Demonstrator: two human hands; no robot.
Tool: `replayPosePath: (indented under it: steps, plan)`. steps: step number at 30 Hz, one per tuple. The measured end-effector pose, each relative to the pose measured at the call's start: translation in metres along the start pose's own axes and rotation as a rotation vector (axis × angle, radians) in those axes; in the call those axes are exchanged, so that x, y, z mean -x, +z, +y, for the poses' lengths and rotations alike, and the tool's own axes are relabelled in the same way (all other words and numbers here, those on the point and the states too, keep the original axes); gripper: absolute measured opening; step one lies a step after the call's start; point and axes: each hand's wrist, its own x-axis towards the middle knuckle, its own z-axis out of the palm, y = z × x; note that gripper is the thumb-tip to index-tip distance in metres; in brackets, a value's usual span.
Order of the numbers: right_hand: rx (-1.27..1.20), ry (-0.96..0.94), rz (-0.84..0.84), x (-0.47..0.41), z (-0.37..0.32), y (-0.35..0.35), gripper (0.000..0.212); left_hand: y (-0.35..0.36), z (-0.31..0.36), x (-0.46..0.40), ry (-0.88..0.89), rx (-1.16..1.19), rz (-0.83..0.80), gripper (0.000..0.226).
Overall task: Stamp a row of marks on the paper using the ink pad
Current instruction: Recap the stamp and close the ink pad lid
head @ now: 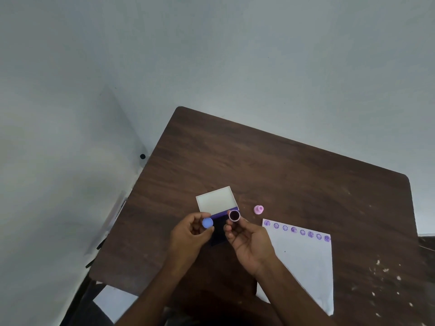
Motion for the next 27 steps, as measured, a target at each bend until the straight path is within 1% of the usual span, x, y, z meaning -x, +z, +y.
replayPosePath:
  steps: [3, 7, 10, 11, 14, 17, 20, 23, 25, 27]
  plan:
    - [-0.017, -0.011, 0.014, 0.001, -0.002, -0.003, 0.025, 0.003, 0.014, 0.001, 0.078, -0.015, -0.042, 0.032]
    - [-0.028, -0.014, 0.025, 0.002, -0.004, -0.007, 0.026, 0.009, 0.029, 0.003, 0.204, -0.108, -0.090, 0.030]
    - [-0.028, -0.020, 0.022, 0.002, -0.003, -0.008, 0.026, 0.013, 0.037, 0.006, 0.162, -0.064, -0.114, 0.035]
    - [-0.026, -0.022, 0.018, 0.002, -0.004, -0.008, 0.026, 0.014, 0.039, 0.005, 0.184, -0.078, -0.105, 0.036]
    - [0.013, -0.038, -0.008, 0.004, -0.004, -0.008, 0.023, 0.014, 0.041, 0.003, 0.311, -0.225, -0.054, 0.040]
    - [0.124, -0.094, 0.001, 0.004, -0.004, -0.009, 0.021, 0.015, 0.043, 0.002, 0.357, -0.392, -0.070, 0.045]
    - [0.230, -0.157, -0.011, 0.005, -0.002, -0.009, 0.022, 0.016, 0.041, 0.002, 0.270, -0.466, -0.090, 0.048]
    - [0.295, -0.206, -0.040, 0.006, -0.001, -0.009, 0.021, 0.019, 0.040, 0.002, 0.275, -0.520, -0.057, 0.049]
    - [0.327, -0.222, -0.059, 0.006, 0.000, -0.009, 0.020, 0.020, 0.040, 0.003, 0.247, -0.525, -0.056, 0.049]
    - [0.342, -0.223, -0.053, 0.006, 0.001, -0.010, 0.020, 0.022, 0.039, 0.002, 0.180, -0.478, -0.075, 0.049]
